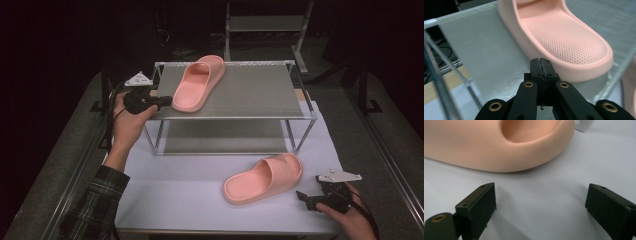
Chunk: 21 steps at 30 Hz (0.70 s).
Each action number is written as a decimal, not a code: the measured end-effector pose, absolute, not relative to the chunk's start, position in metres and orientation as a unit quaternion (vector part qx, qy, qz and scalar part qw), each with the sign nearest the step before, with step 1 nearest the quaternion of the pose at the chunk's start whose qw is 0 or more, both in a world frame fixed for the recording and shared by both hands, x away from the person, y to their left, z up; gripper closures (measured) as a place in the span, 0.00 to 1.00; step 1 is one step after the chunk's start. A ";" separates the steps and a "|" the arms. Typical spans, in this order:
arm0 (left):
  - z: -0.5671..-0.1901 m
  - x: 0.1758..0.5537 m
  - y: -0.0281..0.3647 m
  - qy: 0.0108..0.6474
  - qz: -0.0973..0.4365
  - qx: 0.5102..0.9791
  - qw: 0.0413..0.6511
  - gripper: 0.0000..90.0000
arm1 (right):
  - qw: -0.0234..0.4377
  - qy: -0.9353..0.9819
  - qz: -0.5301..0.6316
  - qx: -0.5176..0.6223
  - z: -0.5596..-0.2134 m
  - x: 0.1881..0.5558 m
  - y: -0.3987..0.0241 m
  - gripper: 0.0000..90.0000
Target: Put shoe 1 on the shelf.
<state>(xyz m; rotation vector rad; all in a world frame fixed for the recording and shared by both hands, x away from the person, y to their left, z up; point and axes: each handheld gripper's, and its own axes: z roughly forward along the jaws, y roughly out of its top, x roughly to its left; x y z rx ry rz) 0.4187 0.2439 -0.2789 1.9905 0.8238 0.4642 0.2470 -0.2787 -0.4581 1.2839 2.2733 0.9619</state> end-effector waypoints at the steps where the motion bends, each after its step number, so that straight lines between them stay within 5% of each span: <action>1: -0.279 0.419 0.244 0.333 0.188 0.806 0.452 1.00 | 0.179 0.804 0.340 0.454 -0.458 0.247 -0.279 0.10; 21: -0.281 0.412 0.200 0.293 0.152 0.815 0.476 1.00 | 0.179 0.804 0.340 0.454 -0.458 0.247 -0.279 0.10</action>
